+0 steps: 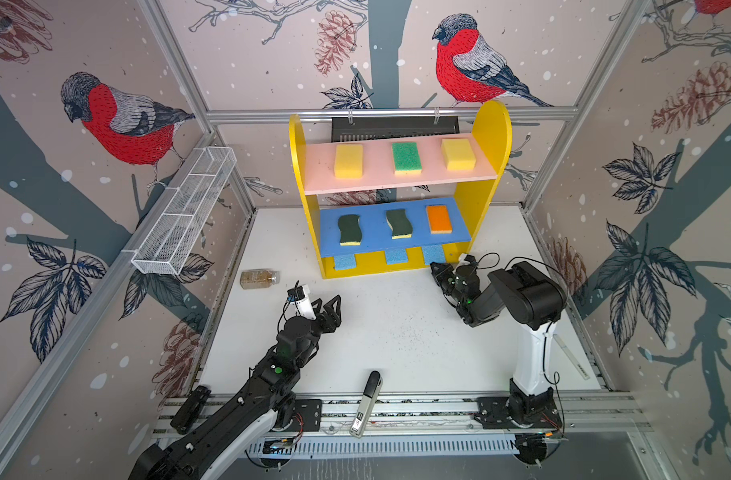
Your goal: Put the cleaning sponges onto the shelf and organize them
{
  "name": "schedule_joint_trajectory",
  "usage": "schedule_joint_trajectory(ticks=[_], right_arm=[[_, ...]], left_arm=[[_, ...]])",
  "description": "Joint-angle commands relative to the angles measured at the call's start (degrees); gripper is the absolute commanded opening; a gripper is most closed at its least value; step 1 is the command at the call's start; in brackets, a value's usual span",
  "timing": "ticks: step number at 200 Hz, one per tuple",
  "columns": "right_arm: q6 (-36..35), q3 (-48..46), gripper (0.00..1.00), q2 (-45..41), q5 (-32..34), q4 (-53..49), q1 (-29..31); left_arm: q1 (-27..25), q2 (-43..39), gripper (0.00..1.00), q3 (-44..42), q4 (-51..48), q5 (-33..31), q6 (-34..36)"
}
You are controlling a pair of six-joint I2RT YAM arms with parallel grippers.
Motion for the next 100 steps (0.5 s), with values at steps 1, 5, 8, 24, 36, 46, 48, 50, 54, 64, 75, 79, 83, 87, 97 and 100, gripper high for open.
schedule_joint_trajectory(ticks=[1,5,8,24,36,46,48,50,54,64,75,79,83,87,97,100], right_arm=[[0.3,-0.2,0.04,1.0,0.9,-8.4,0.3],[0.4,-0.1,0.04,1.1,0.9,-8.4,0.3],[0.4,-0.1,0.04,1.1,0.9,-8.4,0.3],[0.6,-0.1,0.04,1.2,1.2,-8.4,0.3],[0.7,-0.2,0.04,1.3,1.2,-8.4,0.3],[0.9,-0.2,0.04,1.5,1.2,-8.3,0.4],[0.9,-0.2,0.04,1.5,1.2,-8.2,0.3],[0.9,-0.2,0.04,1.6,1.2,-8.1,0.3],[1.0,-0.2,0.04,1.6,1.2,-8.1,0.4],[1.1,0.0,0.04,1.9,1.2,-8.1,0.3],[1.3,0.1,0.04,2.1,1.2,-7.8,0.3],[1.4,0.1,0.04,2.2,1.2,-7.9,0.3],[1.4,0.2,0.04,2.2,1.2,-7.8,0.3],[1.5,0.2,0.04,2.3,1.2,-7.8,0.4],[1.5,0.4,0.04,2.4,1.3,-7.9,0.3],[1.6,0.4,0.04,2.5,1.2,-7.8,0.3]], left_arm=[[0.0,-0.3,0.71,0.1,0.0,-0.9,-0.4],[0.0,-0.4,0.7,0.0,-0.1,-0.9,-0.5],[0.0,-0.4,0.7,0.0,-0.1,-1.0,-0.5],[0.0,-0.6,0.71,0.0,-0.2,-1.2,-0.5],[0.0,-0.6,0.71,-0.1,-0.3,-1.1,-0.6],[0.0,-0.5,0.71,-0.2,-0.1,-1.1,-0.6],[0.0,-0.5,0.71,-0.1,-0.1,-1.2,-0.6],[0.0,-0.5,0.71,-0.1,-0.1,-1.2,-0.6],[0.0,-0.5,0.71,-0.1,-0.1,-1.2,-0.7],[0.0,-0.4,0.71,-0.2,-0.1,-1.1,-0.7],[0.0,-0.3,0.71,-0.2,0.0,-1.1,-0.8],[0.0,-0.3,0.71,-0.2,0.0,-1.0,-0.9],[-0.1,-0.3,0.71,-0.2,0.1,-1.0,-0.8],[0.0,-0.3,0.71,-0.2,0.0,-1.0,-0.8],[0.0,-0.4,0.71,-0.3,0.0,-1.0,-1.0],[0.1,-0.4,0.7,-0.4,0.1,-1.0,-1.0]])
